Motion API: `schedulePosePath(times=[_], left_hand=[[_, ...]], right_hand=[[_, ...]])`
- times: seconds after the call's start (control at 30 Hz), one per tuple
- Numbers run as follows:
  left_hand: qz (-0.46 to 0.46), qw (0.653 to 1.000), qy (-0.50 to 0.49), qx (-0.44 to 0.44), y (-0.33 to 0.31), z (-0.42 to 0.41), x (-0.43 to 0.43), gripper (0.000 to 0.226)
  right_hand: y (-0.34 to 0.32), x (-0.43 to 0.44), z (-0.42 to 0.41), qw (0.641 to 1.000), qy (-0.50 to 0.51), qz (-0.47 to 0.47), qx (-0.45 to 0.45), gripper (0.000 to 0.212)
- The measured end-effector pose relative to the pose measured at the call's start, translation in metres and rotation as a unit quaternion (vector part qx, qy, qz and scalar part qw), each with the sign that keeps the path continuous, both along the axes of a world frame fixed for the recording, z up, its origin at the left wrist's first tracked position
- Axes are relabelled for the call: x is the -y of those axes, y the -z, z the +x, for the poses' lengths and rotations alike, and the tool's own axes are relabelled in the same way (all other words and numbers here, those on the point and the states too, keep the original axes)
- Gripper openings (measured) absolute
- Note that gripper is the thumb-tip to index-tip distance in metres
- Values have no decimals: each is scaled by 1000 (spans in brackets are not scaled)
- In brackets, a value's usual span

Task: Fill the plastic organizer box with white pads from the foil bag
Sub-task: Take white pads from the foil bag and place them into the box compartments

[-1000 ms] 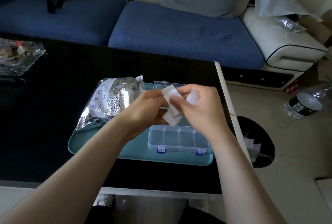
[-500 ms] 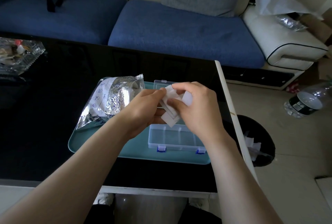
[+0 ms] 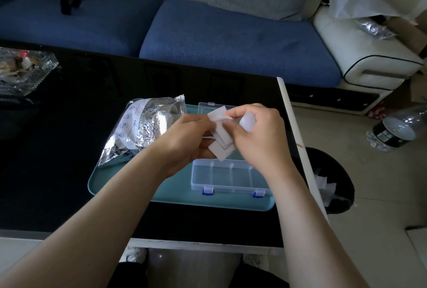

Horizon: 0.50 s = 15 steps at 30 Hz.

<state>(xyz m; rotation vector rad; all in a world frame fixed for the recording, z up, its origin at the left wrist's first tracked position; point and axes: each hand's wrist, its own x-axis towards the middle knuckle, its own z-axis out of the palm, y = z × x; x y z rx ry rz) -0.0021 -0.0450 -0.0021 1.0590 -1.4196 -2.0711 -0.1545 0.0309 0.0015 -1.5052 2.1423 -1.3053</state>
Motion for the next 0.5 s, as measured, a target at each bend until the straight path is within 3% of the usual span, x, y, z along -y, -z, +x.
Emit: schedulePosePath(times=[0.23, 0.5], left_hand=[[2, 1000, -13, 14, 0, 0, -1, 41], [18, 999, -13, 36, -5, 1, -4, 39]], right_hand=[[2, -4, 0, 992, -79, 58, -78, 36], [2, -4, 4, 992, -69, 52, -91, 14]])
